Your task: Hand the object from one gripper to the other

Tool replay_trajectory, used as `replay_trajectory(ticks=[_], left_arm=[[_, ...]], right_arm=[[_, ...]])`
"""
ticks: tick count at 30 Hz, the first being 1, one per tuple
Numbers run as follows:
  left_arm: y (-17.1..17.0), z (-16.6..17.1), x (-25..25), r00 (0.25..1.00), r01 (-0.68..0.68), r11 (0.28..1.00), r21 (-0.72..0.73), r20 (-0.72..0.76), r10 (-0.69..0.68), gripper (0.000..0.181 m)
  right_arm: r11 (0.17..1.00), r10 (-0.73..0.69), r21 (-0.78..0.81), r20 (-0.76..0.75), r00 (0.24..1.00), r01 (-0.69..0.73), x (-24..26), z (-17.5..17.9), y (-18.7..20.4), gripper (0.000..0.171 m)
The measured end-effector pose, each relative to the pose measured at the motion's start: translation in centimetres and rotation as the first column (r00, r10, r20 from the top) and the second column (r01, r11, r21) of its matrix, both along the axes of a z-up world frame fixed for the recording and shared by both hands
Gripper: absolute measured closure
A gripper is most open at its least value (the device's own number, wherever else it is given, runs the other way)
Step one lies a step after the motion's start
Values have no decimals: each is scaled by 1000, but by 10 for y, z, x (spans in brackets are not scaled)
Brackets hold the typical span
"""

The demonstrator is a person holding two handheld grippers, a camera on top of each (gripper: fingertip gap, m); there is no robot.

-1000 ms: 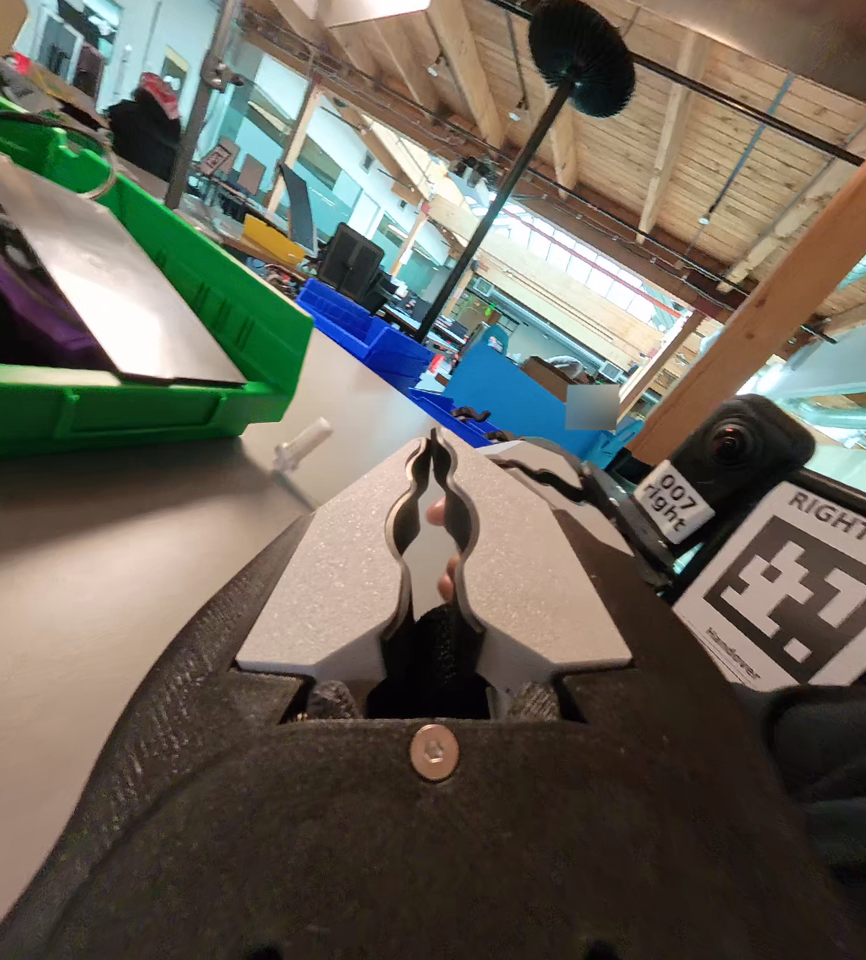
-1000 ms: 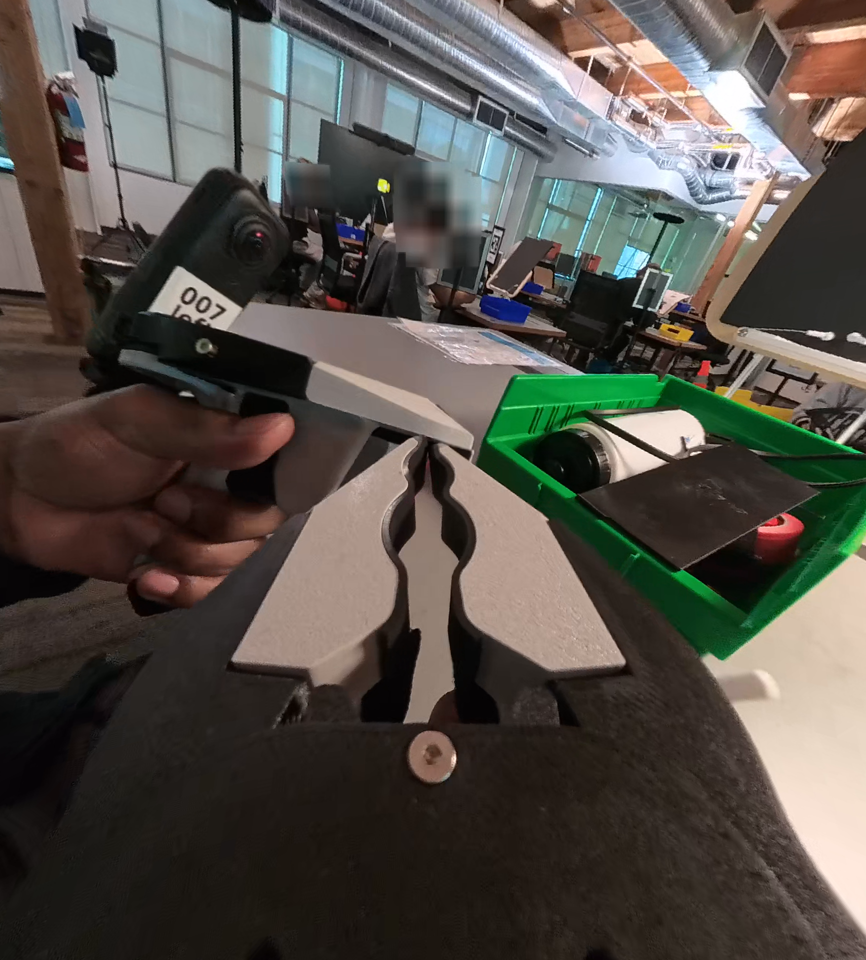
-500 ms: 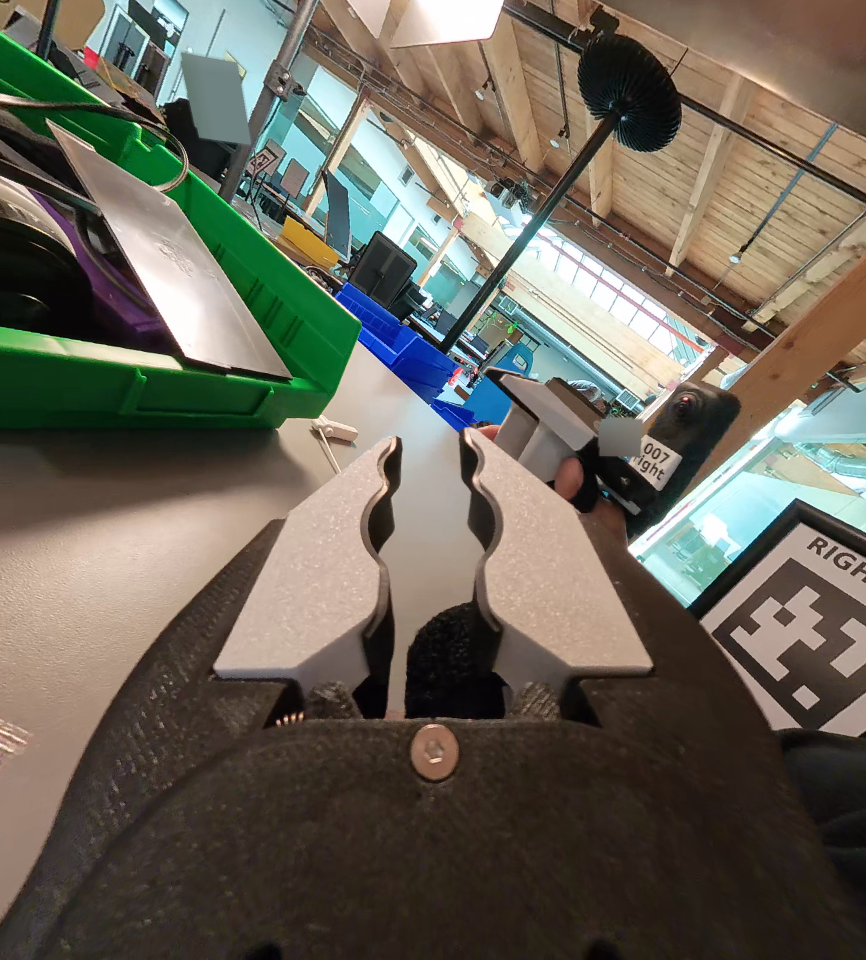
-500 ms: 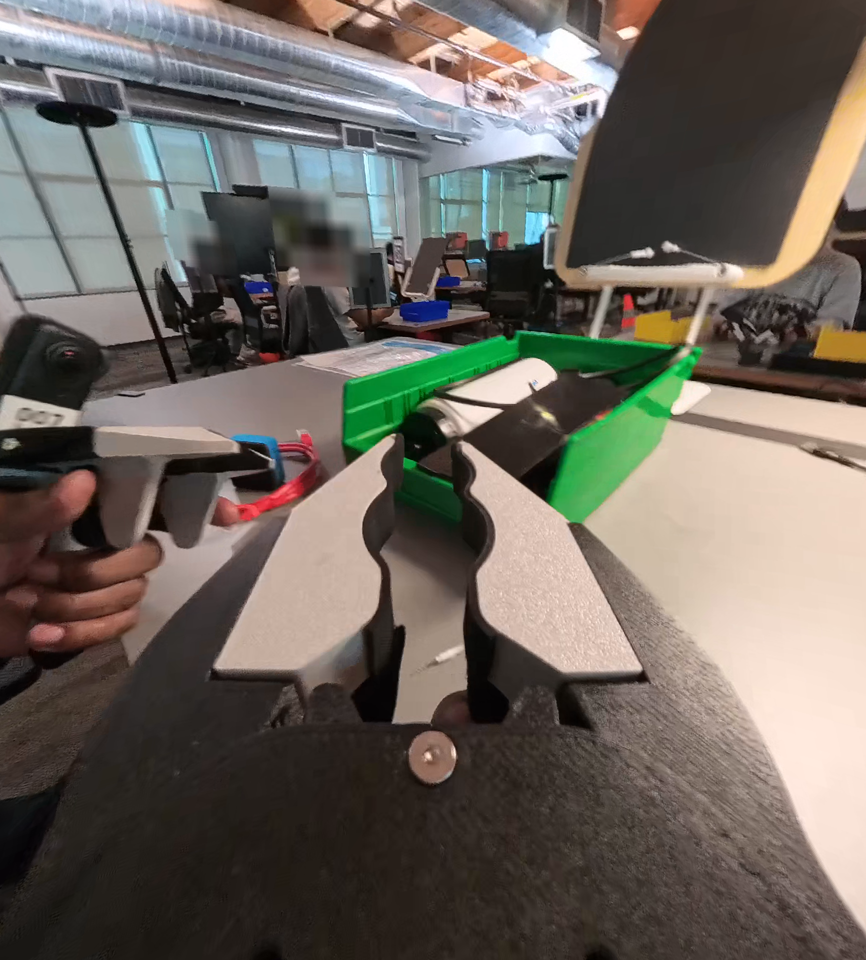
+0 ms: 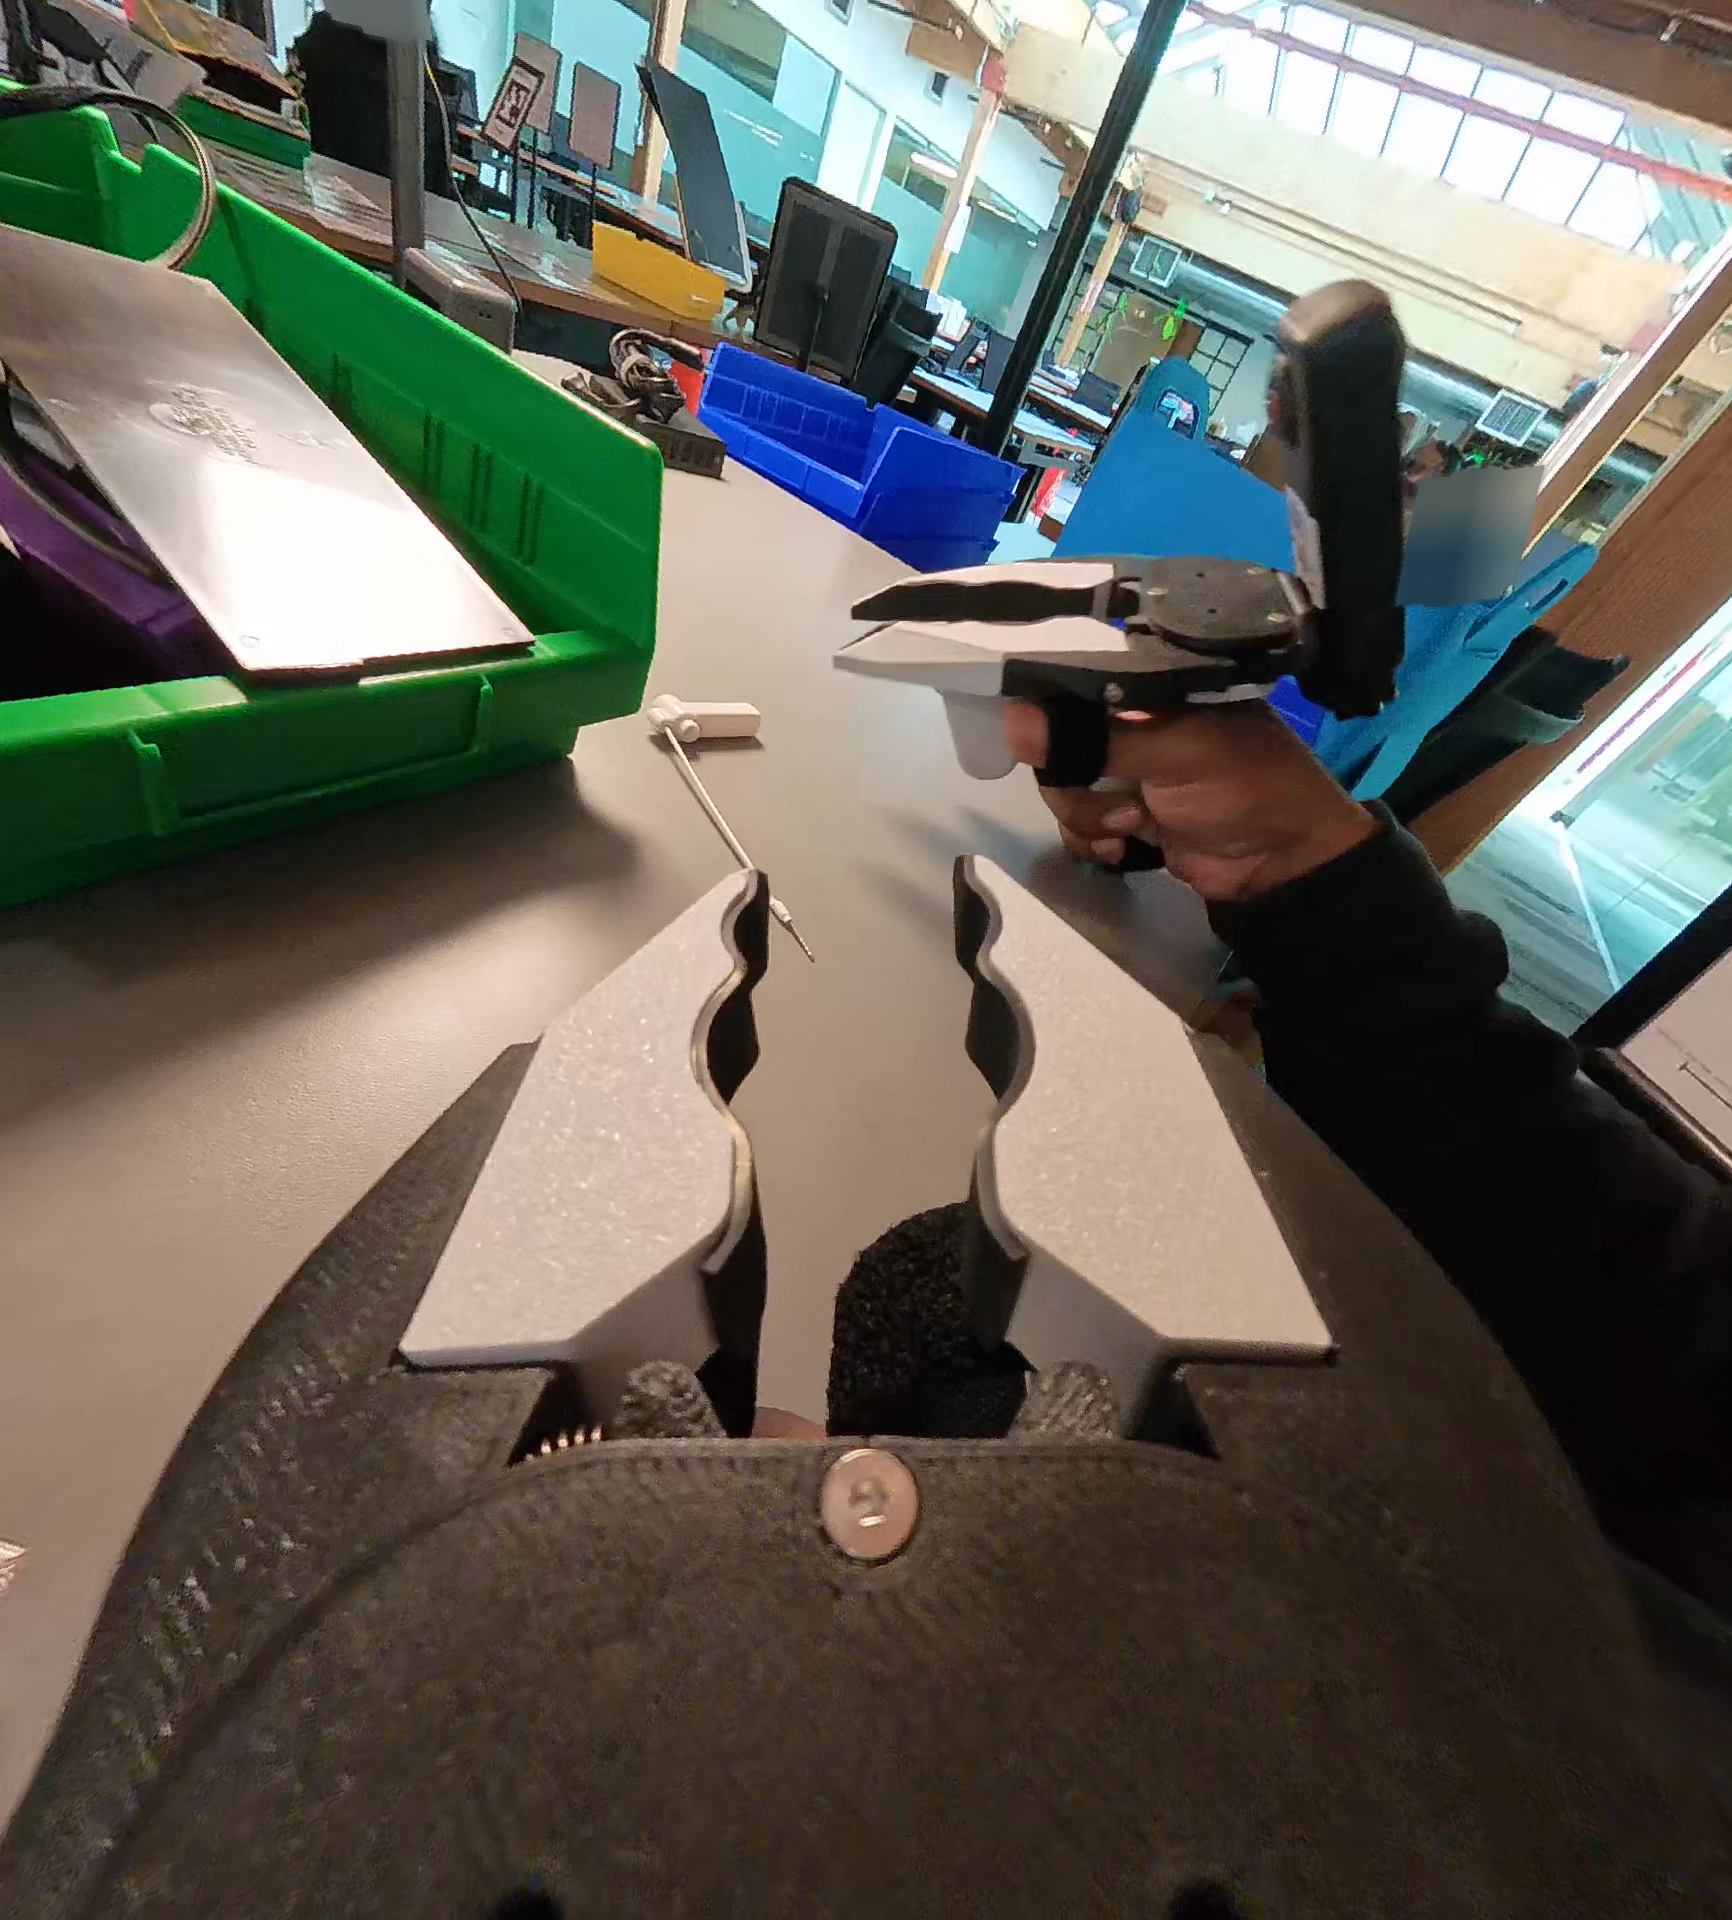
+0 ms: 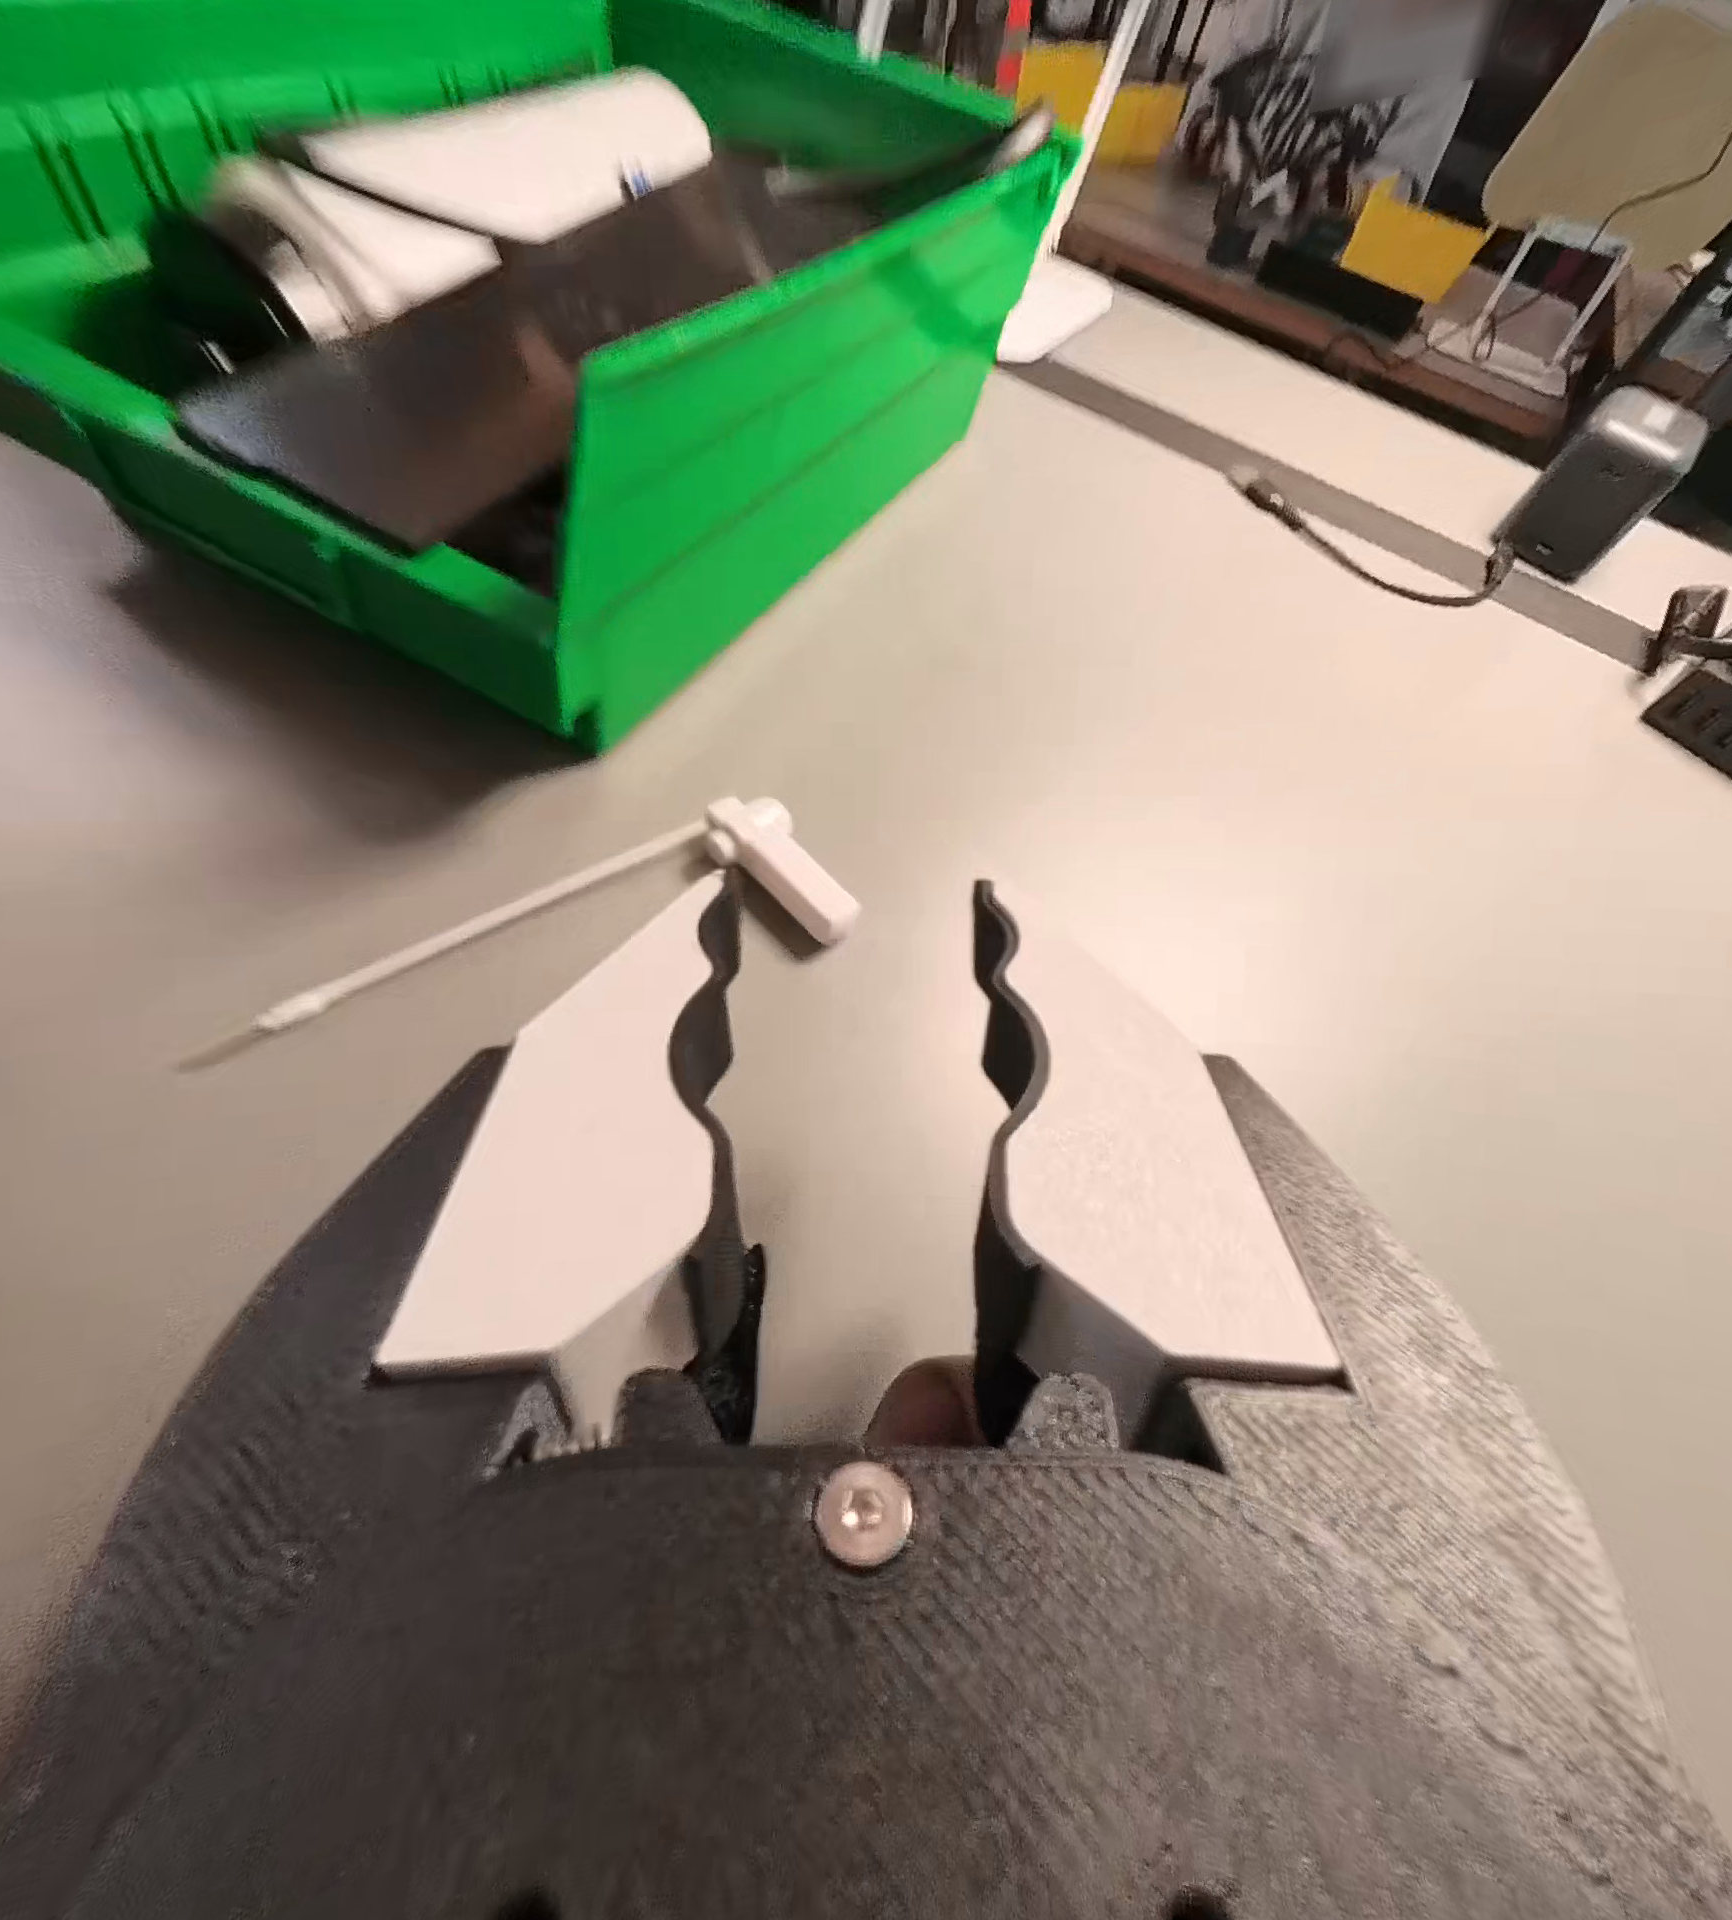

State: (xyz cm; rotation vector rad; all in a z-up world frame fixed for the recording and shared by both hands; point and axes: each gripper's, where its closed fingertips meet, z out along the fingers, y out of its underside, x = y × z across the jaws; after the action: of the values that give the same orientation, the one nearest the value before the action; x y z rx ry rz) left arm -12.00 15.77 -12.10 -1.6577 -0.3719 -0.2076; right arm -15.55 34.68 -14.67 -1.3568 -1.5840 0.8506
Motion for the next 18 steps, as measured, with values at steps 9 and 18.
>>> replay_trajectory(ticks=[9, 18], left_arm=[[2, -3, 4, 998, -17, 1000, -26, -67, 15, 145], [-2, 2, 4, 994, -37, 999, 11, -98, 38, 145]], right_arm=[[979, 185, 35, 236, 954, -199, -28, -39, -10, 111], [961, 228, 108, 209, 951, -254, -24, -36, -19, 156]])
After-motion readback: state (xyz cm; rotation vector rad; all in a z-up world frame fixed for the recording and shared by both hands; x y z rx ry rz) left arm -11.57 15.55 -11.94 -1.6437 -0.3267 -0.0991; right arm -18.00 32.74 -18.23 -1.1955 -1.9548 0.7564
